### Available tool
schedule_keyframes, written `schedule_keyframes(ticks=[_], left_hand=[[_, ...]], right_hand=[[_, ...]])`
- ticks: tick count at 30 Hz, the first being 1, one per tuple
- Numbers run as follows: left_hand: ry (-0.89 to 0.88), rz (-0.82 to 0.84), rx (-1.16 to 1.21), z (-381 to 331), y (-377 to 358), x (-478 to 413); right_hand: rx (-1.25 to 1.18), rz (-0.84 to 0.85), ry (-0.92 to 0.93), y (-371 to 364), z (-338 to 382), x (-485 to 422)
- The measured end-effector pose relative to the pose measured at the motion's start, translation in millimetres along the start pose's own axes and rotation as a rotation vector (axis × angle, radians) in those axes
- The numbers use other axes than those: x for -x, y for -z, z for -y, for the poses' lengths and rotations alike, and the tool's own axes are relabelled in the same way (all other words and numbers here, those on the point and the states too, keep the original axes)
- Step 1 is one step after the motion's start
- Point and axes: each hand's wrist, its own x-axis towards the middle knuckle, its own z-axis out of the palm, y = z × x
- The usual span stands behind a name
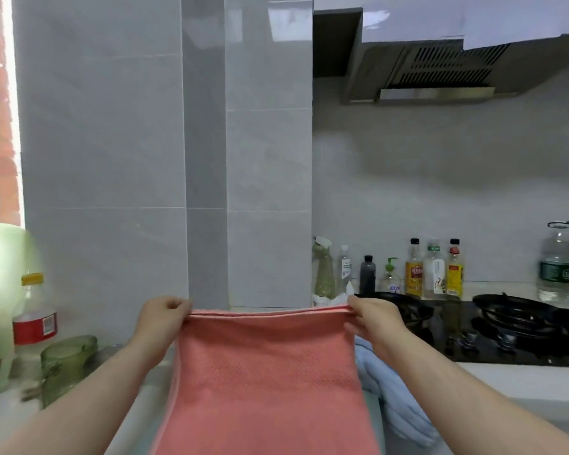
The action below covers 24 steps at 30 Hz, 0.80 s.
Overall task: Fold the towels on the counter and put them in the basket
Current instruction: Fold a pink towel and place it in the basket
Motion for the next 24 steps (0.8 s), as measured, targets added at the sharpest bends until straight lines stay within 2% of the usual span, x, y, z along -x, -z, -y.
schedule_keyframes(ticks=[6,11,13,15,18,21,24], left_hand=[[0.222,-0.040,0.219,8,1,28],[0.565,0.072,0.389,9,14,77],[0.654,0.115,0.352,23,25,93],[0.694,0.171,0.238,34,35,107],[0.661,0.243,0.105,43,44,125],[0.697,0.312,0.175,44,46,132],[0.664,0.303,0.169,42,42,126]], right_hand=[[0.067,0.059,-0.147,10,-13,12],[-0.012,0.164,-0.279,28,-24,53],[0.024,0.204,-0.316,40,-34,70],[0.063,0.252,-0.390,53,-45,83],[0.167,0.320,-0.521,71,-59,91],[0.262,0.374,-0.569,80,-71,87],[0.279,0.356,-0.505,76,-77,79]])
